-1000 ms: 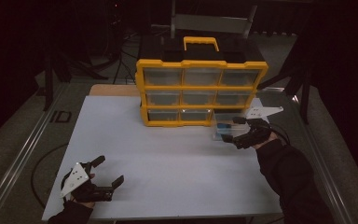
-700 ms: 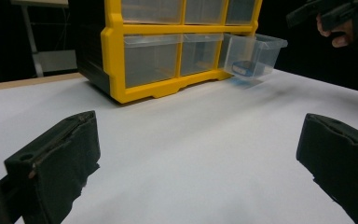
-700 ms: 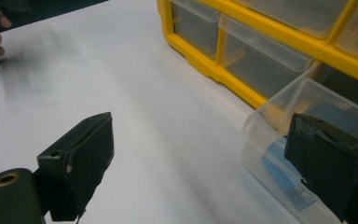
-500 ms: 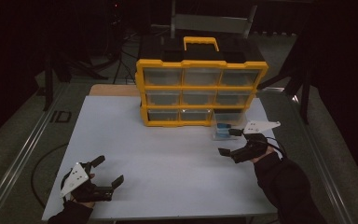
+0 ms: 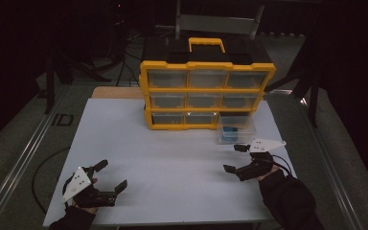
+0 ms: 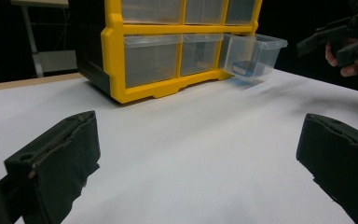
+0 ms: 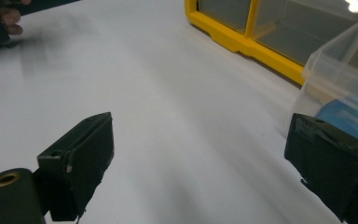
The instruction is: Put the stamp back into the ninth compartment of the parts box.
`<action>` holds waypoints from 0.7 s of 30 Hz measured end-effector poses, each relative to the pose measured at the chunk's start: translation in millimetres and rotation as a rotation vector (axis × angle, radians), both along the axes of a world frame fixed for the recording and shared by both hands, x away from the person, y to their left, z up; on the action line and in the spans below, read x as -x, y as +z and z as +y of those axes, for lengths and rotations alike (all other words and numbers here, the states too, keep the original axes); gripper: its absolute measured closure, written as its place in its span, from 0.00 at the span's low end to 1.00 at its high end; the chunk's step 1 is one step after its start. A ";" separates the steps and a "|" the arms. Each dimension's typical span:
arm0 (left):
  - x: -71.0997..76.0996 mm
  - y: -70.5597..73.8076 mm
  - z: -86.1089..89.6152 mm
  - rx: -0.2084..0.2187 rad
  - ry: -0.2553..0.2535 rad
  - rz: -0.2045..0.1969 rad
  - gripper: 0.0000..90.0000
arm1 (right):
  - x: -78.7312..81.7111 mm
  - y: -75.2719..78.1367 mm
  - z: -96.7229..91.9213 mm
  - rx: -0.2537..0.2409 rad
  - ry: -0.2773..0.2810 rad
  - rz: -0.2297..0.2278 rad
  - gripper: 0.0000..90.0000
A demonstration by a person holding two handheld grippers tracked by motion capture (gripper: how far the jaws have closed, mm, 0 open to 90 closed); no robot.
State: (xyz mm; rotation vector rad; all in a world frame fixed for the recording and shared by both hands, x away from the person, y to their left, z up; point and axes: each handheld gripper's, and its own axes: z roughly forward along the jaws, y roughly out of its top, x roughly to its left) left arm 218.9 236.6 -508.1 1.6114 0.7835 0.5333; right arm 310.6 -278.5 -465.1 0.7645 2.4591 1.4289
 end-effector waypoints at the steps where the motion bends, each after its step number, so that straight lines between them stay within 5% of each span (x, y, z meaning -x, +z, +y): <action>1: 0.0 0.0 0.0 0.000 0.000 0.000 0.00 | 1.1 -2.1 -0.7 -0.007 -0.001 -0.004 0.09; 15: 0.2 0.0 -0.3 -0.002 -0.004 0.001 0.00 | 20.8 -25.9 -9.3 -0.039 -0.009 -0.027 0.09; 21: 0.3 0.0 -0.7 -0.003 -0.005 0.001 0.00 | 30.4 -33.0 -17.3 -0.030 -0.061 -0.053 0.09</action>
